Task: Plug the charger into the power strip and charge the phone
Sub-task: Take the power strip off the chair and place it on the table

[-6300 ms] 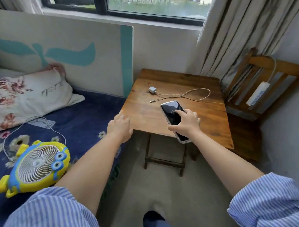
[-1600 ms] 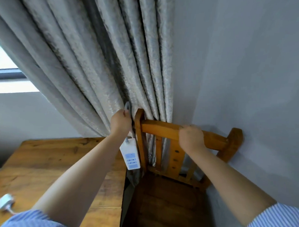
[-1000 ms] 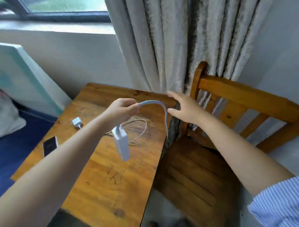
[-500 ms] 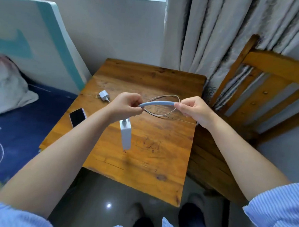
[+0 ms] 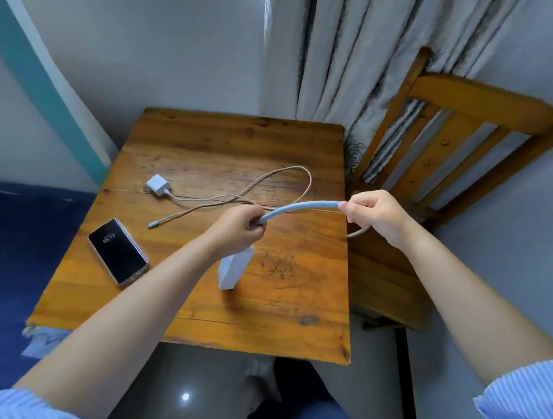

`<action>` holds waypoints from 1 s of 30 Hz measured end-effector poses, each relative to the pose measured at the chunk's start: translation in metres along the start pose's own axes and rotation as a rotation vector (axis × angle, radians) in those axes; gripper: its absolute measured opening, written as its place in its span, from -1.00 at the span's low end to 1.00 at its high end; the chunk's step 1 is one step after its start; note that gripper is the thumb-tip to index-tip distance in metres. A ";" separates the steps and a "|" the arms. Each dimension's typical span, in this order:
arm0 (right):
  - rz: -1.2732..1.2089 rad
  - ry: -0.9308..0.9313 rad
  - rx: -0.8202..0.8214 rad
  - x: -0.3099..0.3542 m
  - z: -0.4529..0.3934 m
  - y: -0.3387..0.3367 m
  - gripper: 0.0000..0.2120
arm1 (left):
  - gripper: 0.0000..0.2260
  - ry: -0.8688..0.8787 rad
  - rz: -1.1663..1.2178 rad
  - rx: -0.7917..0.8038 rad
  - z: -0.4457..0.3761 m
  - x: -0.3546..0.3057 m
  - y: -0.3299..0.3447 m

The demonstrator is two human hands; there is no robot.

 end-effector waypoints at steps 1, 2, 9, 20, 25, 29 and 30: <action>0.001 0.015 -0.020 -0.004 -0.002 -0.003 -0.66 | -0.92 -0.016 -0.045 0.012 -0.002 0.008 0.001; 0.008 0.032 -0.044 -0.009 -0.007 -0.008 -0.68 | -0.91 -0.021 -0.080 0.021 -0.008 0.015 0.001; 0.079 0.059 -0.017 -0.028 -0.061 -0.014 -0.84 | -0.83 -0.104 -0.242 0.128 -0.058 0.037 -0.009; 0.332 0.125 -0.129 -0.082 -0.178 -0.035 -0.81 | -0.83 -0.009 -0.796 0.133 -0.204 0.026 -0.053; 0.716 0.178 -0.075 -0.117 -0.239 -0.027 -0.75 | -0.77 0.054 -0.959 0.169 -0.277 0.051 -0.057; 0.952 0.235 -0.011 -0.147 -0.272 -0.010 -0.72 | -0.73 0.091 -1.051 0.202 -0.324 0.085 -0.046; 0.980 0.252 -0.014 -0.152 -0.275 -0.006 -0.72 | -0.73 0.086 -1.067 0.206 -0.330 0.092 -0.043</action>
Point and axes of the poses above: each hand's wrist, its own z-axis away from the middle knuckle, its own y-axis out of the palm, x = y × z, the point moved 7 cm from there along -z, towards the middle knuckle, and after that the axes turned 15 degrees about z, right-handed, at the moved point
